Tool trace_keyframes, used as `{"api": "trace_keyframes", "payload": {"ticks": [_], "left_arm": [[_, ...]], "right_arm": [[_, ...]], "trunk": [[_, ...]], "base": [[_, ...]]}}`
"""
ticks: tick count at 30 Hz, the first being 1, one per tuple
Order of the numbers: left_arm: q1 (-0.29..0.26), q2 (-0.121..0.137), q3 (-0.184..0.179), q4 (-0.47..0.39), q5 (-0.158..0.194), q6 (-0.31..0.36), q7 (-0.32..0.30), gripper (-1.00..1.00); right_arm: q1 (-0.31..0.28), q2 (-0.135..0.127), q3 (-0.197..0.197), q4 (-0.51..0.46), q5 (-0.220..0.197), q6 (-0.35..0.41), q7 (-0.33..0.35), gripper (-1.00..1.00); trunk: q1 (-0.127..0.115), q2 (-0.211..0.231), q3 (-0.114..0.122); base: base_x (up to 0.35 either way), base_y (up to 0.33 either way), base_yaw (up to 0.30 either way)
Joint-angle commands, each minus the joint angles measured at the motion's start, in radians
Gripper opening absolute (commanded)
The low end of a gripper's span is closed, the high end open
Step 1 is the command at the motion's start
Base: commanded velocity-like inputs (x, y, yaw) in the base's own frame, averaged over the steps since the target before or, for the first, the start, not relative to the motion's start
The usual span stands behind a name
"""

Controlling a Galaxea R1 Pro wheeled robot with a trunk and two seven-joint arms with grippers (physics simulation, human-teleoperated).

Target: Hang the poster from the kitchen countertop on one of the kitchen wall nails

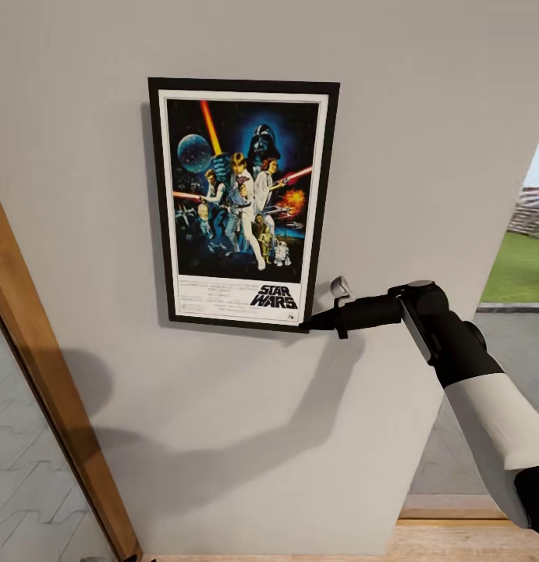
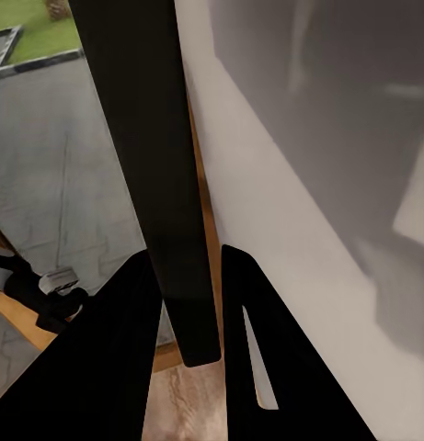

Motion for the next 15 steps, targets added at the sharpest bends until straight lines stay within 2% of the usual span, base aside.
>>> {"api": "trace_keyframes", "payload": {"ticks": [1, 15], "left_arm": [[0.0, 0.0, -0.008, 0.001, 0.01, -0.005, -0.002, 1.0], [0.0, 0.0, -0.008, 0.001, 0.01, -0.005, -0.002, 1.0]], "right_arm": [[-0.001, -0.001, 0.002, 0.0, -0.005, 0.012, 0.001, -1.0], [-0.001, -0.001, 0.001, 0.0, -0.006, 0.012, 0.001, -1.0]], "trunk": [[0.0, -0.001, 0.0], [0.0, -0.001, 0.0]], "base": [[0.001, 0.001, 0.0], [0.0, 0.0, 0.0]]}}
